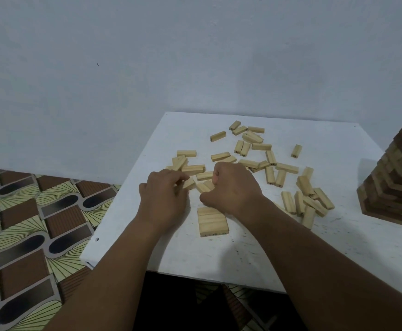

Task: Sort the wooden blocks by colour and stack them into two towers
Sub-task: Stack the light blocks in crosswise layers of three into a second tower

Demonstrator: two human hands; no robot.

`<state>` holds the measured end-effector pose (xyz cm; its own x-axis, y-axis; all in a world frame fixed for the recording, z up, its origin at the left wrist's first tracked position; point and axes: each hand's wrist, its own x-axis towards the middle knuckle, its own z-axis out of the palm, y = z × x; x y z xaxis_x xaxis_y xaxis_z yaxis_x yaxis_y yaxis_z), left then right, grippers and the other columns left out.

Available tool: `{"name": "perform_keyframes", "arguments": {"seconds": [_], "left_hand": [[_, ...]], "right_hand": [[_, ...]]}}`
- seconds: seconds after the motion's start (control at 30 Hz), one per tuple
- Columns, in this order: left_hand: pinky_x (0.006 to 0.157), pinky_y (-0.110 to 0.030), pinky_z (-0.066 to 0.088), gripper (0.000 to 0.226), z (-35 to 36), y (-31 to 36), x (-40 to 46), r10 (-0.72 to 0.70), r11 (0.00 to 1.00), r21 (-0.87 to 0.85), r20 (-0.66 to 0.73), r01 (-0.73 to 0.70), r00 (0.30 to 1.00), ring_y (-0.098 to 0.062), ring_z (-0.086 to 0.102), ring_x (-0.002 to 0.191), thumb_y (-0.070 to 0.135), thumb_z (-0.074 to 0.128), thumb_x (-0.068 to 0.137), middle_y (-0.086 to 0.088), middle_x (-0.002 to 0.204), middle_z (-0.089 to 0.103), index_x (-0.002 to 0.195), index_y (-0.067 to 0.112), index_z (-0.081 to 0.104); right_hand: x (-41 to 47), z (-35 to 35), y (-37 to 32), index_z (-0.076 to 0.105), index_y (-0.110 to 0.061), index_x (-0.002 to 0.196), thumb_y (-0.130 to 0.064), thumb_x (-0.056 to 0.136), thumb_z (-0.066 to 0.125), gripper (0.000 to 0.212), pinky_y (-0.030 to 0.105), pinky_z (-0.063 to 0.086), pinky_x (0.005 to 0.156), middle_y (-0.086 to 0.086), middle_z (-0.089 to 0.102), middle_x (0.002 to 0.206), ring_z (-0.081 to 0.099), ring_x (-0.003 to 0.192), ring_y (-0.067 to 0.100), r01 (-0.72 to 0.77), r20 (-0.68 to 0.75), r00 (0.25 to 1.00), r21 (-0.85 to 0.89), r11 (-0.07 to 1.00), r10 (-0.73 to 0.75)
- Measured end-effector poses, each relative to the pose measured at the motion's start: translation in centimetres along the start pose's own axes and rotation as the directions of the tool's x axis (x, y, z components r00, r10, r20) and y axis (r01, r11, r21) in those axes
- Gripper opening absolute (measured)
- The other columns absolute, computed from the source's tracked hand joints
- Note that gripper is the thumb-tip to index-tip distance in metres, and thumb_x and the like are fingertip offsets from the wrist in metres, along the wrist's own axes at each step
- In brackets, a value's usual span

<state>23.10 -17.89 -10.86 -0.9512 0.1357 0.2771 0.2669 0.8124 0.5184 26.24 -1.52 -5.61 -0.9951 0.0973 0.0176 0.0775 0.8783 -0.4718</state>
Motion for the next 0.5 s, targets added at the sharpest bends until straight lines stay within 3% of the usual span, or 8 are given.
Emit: {"name": "perform_keyframes", "arguments": {"seconds": [0.07, 0.1, 0.17, 0.27, 0.5], "left_hand": [[0.089, -0.037, 0.046, 0.023, -0.6, 0.5, -1.0, -0.009, 0.991, -0.130, -0.043, 0.004, 0.999, -0.011, 0.058, 0.100, 0.024, 0.067, 0.088, 0.016, 0.103, 0.064, 0.108, 0.036, 0.068], [0.087, -0.030, 0.048, 0.023, -1.1, 1.0, -1.7, -0.017, 0.976, -0.219, -0.065, 0.003, 0.998, -0.005, 0.058, 0.095, 0.023, 0.069, 0.088, 0.018, 0.099, 0.063, 0.106, 0.038, 0.067], [0.075, -0.013, 0.044, 0.024, -2.0, 2.6, -3.2, -0.044, 0.933, -0.361, -0.089, 0.009, 0.995, 0.000, 0.059, 0.088, 0.023, 0.071, 0.087, 0.019, 0.093, 0.062, 0.103, 0.040, 0.064], [0.064, -0.009, 0.043, 0.028, -2.7, 5.2, -5.5, -0.028, 0.874, -0.486, -0.060, -0.004, 0.998, -0.005, 0.061, 0.081, 0.019, 0.073, 0.084, 0.015, 0.087, 0.064, 0.102, 0.038, 0.065], [0.060, -0.015, 0.048, 0.013, -1.4, 9.0, -9.0, 0.182, 0.901, -0.401, 0.003, -0.166, 0.983, -0.007, 0.062, 0.071, 0.025, 0.083, 0.074, 0.016, 0.078, 0.065, 0.082, 0.029, 0.074]], "right_hand": [[-0.5, -0.6, 0.7, 0.053, -0.020, 0.081, -0.032, 0.066, 0.076, 0.030, 0.026, 0.038, 0.056, -0.004, 0.059, 0.078, 0.055, 0.071, 0.014, -0.008, -0.017, 1.000, 0.025, 1.000, 0.008], [-1.0, -1.0, 1.1, 0.053, -0.020, 0.079, -0.031, 0.065, 0.076, 0.030, 0.026, 0.037, 0.055, -0.004, 0.059, 0.077, 0.054, 0.069, 0.013, -0.012, -0.033, 0.999, 0.057, 0.998, 0.014], [-2.4, -1.7, 2.2, 0.053, -0.020, 0.075, -0.031, 0.064, 0.076, 0.027, 0.027, 0.039, 0.053, -0.003, 0.059, 0.071, 0.051, 0.062, 0.011, -0.016, -0.069, 0.997, 0.132, 0.991, 0.025], [-5.5, -2.7, 3.9, 0.054, -0.019, 0.070, -0.033, 0.062, 0.075, 0.026, 0.030, 0.042, 0.053, -0.001, 0.059, 0.064, 0.048, 0.056, 0.012, -0.017, -0.142, 0.989, 0.183, 0.983, 0.044], [-11.4, -4.2, 7.0, 0.053, -0.021, 0.064, -0.040, 0.059, 0.072, 0.027, 0.027, 0.045, 0.057, -0.005, 0.059, 0.066, 0.055, 0.063, 0.010, -0.127, -0.071, 0.989, 0.068, 0.990, 0.132]]}}
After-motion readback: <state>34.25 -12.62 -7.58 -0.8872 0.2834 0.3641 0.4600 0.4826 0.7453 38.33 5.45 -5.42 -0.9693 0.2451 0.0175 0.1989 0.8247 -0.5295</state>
